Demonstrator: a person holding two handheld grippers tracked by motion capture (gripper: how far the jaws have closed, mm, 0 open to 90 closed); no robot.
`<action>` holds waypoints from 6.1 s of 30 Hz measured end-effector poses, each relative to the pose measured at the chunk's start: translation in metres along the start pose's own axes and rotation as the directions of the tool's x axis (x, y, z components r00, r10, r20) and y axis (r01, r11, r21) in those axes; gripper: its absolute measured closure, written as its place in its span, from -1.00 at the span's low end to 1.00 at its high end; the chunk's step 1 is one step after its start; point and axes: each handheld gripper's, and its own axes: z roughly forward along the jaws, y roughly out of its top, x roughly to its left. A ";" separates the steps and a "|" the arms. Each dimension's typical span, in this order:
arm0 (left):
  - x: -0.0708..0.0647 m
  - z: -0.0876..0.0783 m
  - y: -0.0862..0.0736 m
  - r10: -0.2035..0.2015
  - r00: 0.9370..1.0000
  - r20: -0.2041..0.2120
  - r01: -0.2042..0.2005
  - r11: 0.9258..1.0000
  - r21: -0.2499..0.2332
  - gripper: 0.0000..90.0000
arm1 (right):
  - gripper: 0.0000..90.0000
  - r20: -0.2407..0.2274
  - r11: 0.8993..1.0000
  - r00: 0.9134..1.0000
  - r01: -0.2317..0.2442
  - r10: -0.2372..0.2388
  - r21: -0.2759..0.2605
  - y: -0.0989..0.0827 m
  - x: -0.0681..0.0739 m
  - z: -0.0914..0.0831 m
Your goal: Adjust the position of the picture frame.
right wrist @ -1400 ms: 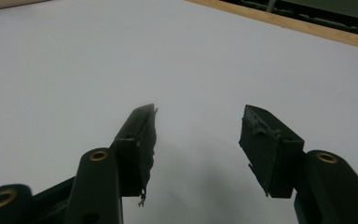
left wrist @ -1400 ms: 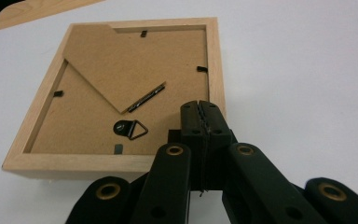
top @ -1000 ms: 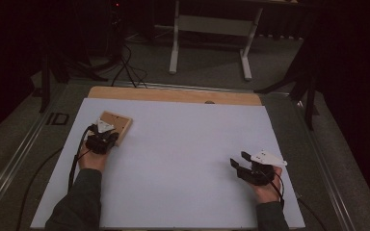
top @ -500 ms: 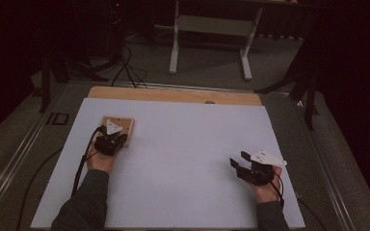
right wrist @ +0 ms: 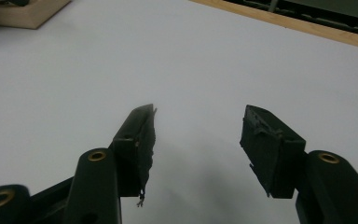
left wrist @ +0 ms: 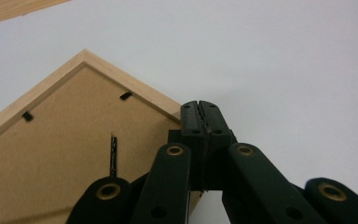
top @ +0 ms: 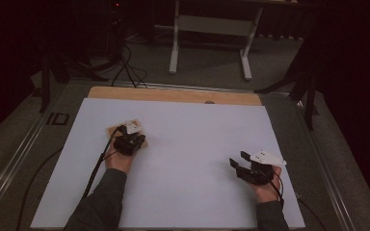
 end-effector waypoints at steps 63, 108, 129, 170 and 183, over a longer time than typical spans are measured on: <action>-0.018 -0.040 -0.033 0.050 0.992 0.115 -0.050 0.999 0.001 0.99 | -0.04 0.000 1.000 1.000 -0.001 0.001 0.001 0.000 -0.001 -0.001; -0.031 -0.064 -0.036 0.047 0.980 0.192 -0.029 0.995 -0.099 -0.11 | -0.07 -0.069 1.000 0.998 0.004 -0.005 -0.017 0.013 0.024 0.012; -0.028 -0.051 -0.056 0.081 0.986 0.147 -0.086 0.996 0.029 -0.56 | -0.09 -0.104 0.998 0.995 -0.012 0.006 -0.054 0.035 0.035 0.025; -0.038 -0.025 -0.044 0.122 0.976 0.181 -0.135 0.989 0.059 -0.31 | 0.08 -0.237 0.999 0.970 0.050 -0.051 -0.010 0.056 0.073 0.075; -0.040 -0.018 -0.040 0.125 0.974 0.190 -0.140 0.988 0.064 -0.31 | 0.87 -0.256 0.997 0.966 0.055 -0.041 0.048 0.051 0.089 0.102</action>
